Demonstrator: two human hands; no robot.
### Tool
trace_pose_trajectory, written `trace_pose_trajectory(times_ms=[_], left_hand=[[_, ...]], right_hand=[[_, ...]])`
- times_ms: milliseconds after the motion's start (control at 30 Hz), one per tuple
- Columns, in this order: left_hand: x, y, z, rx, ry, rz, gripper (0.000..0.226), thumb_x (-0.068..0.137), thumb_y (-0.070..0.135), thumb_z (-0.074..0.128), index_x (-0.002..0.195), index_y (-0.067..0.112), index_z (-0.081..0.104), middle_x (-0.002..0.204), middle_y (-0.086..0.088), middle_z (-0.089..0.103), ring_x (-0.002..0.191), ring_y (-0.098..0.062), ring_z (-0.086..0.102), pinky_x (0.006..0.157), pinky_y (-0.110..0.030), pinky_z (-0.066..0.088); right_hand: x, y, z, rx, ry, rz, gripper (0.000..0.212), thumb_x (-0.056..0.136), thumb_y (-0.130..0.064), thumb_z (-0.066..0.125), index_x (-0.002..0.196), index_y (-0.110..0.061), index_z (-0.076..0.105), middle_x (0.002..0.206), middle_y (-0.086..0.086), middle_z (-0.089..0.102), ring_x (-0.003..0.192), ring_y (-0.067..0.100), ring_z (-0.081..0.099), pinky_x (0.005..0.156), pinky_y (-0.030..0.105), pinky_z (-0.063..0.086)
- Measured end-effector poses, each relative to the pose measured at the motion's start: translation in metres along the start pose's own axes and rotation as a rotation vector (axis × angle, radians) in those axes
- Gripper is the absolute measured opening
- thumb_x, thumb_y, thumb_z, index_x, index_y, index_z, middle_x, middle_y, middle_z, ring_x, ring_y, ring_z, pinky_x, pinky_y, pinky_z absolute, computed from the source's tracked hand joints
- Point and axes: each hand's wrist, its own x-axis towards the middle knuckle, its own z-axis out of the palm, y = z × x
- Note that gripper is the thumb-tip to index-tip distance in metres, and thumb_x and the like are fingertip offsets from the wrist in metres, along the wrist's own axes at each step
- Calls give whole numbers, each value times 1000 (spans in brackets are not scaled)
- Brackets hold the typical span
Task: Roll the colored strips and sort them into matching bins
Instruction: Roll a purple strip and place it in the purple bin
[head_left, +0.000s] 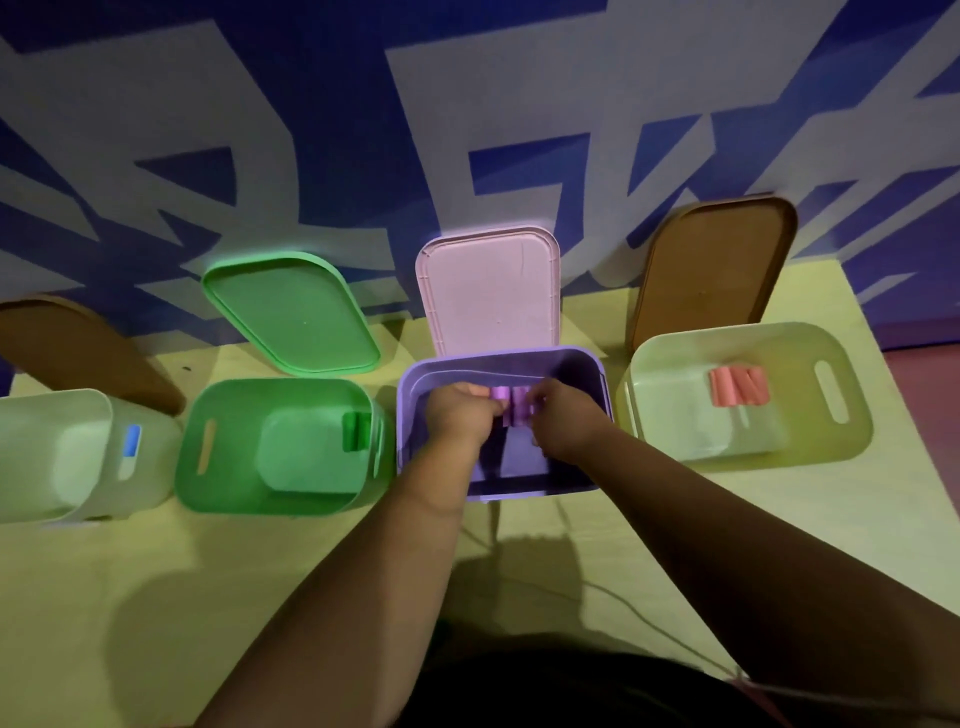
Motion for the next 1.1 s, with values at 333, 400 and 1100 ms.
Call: trace_pose_trajectory(times_ms=[333, 400, 1100], left_hand=[[22, -8, 10, 57, 52, -13, 14, 82, 9, 93, 93, 4, 85, 100, -13, 82, 100, -26, 78, 97, -39, 62], [20, -9, 10, 53, 66, -17, 17, 83, 8, 92, 98, 3, 85, 102, -14, 82, 98, -24, 76, 95, -35, 60], [-21, 8, -24, 127, -31, -11, 13, 89, 16, 79, 77, 11, 78, 88, -15, 79, 88, -33, 78, 90, -48, 66]], right_hand=[[21, 5, 6, 57, -24, 88, 45, 104, -6, 54, 149, -8, 54, 136, 17, 67, 122, 35, 66, 107, 38, 51], [22, 6, 9, 79, -29, 93, 46, 103, -6, 53, 149, -9, 54, 135, 18, 68, 119, 37, 68, 106, 42, 54], [-26, -20, -20, 278, 51, 111, 35, 99, -3, 59, 133, -2, 63, 119, 20, 74, 93, 31, 72, 87, 41, 63]])
